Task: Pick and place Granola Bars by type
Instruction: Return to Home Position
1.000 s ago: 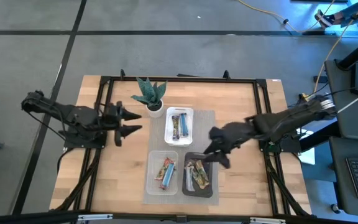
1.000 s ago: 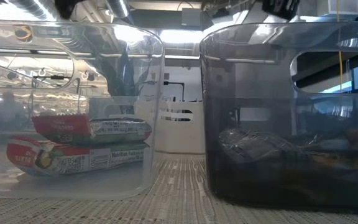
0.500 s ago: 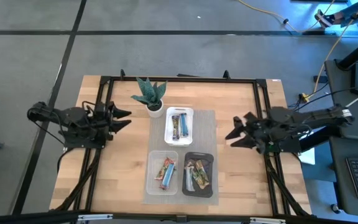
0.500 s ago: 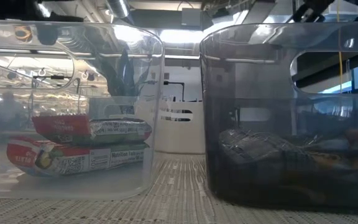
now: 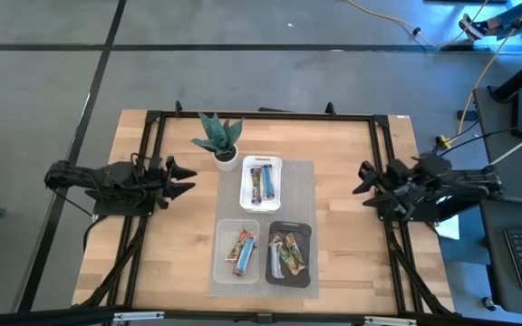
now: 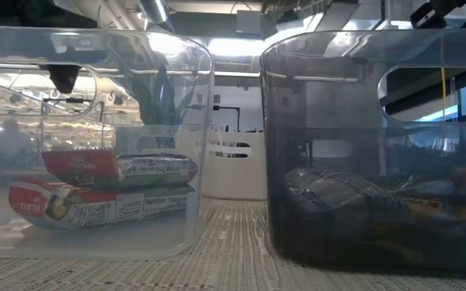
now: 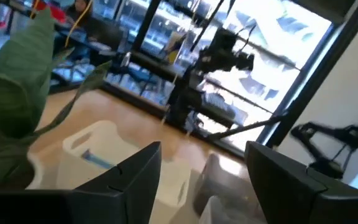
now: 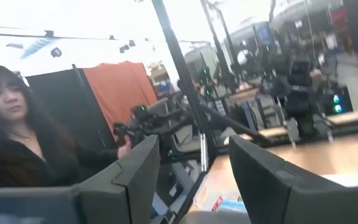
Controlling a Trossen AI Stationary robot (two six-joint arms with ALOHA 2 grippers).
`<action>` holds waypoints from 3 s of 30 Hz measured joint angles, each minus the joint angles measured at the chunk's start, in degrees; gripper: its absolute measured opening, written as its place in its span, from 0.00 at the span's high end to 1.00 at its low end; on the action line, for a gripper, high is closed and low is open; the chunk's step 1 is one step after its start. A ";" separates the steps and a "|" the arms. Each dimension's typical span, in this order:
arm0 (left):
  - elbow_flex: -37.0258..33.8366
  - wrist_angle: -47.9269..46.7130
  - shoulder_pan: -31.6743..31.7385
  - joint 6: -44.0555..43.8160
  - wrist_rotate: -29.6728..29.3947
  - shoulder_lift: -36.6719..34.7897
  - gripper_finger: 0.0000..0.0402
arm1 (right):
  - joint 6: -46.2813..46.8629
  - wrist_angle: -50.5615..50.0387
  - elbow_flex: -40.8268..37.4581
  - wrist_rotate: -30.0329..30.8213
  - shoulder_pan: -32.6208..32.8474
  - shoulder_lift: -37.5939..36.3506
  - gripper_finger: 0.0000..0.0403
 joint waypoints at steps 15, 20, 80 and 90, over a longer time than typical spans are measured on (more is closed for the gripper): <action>-5.62 6.59 3.52 3.42 2.66 -0.04 0.44 | -6.63 0.09 -5.19 -1.20 0.00 -10.13 0.51; -5.61 6.10 3.80 7.53 1.00 -0.04 0.44 | -10.07 -0.57 -5.17 -2.54 0.01 -10.13 0.51; -5.60 6.05 3.80 9.50 1.13 -0.04 0.44 | -19.15 -3.43 -17.50 21.07 -0.02 -9.22 0.51; -5.60 6.05 3.80 9.50 1.13 -0.04 0.44 | -19.15 -3.43 -17.48 21.07 -0.02 -9.22 0.51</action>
